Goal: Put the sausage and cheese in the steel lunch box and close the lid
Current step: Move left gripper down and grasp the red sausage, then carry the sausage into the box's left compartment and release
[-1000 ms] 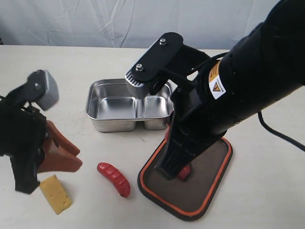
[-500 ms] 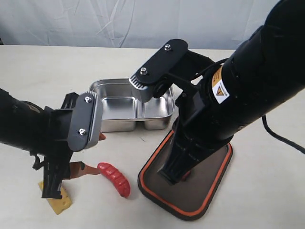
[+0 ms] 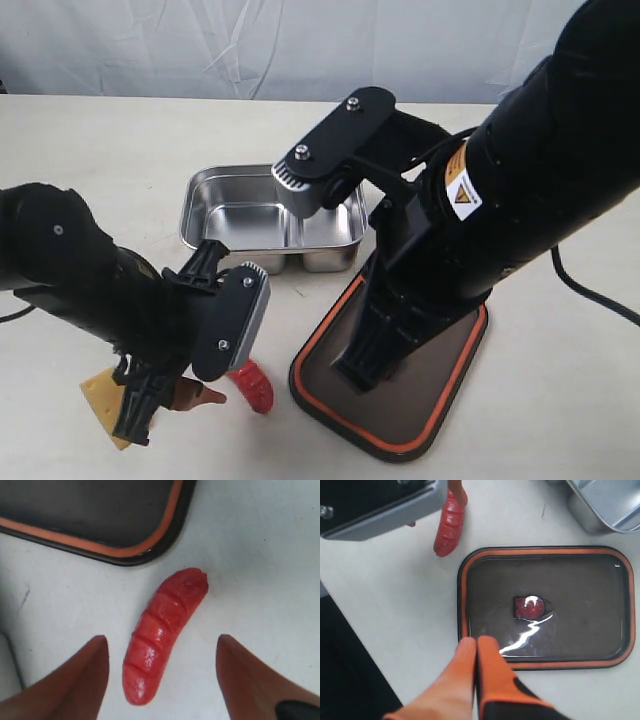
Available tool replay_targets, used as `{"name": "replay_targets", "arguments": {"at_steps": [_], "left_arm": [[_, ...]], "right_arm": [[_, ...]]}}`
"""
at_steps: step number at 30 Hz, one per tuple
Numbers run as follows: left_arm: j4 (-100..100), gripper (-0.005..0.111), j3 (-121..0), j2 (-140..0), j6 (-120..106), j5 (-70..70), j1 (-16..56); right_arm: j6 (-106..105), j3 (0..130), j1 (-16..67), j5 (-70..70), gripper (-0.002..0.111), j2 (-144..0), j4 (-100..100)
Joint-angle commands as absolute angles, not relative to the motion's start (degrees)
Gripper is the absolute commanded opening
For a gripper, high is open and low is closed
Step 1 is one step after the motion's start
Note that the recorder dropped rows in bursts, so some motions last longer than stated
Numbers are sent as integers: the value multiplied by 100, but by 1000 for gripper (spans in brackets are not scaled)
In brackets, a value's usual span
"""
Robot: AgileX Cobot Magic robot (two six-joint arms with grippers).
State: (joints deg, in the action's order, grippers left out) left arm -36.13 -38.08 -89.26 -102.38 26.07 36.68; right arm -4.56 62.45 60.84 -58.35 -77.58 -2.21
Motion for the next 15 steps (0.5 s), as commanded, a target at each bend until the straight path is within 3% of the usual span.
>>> {"name": "replay_targets", "arguments": {"at_steps": [1, 15], "left_arm": [[-3585, 59, -3875, -9227, -10254, 2342, 3851], [-3607, 58, -3896, -10027, -10298, 2076, 3851]], "right_arm": [[-446, 6245, 6069, -5869, 0, -7698, -222], [-446, 6245, 6069, -5954, 0, -7698, -222]]}}
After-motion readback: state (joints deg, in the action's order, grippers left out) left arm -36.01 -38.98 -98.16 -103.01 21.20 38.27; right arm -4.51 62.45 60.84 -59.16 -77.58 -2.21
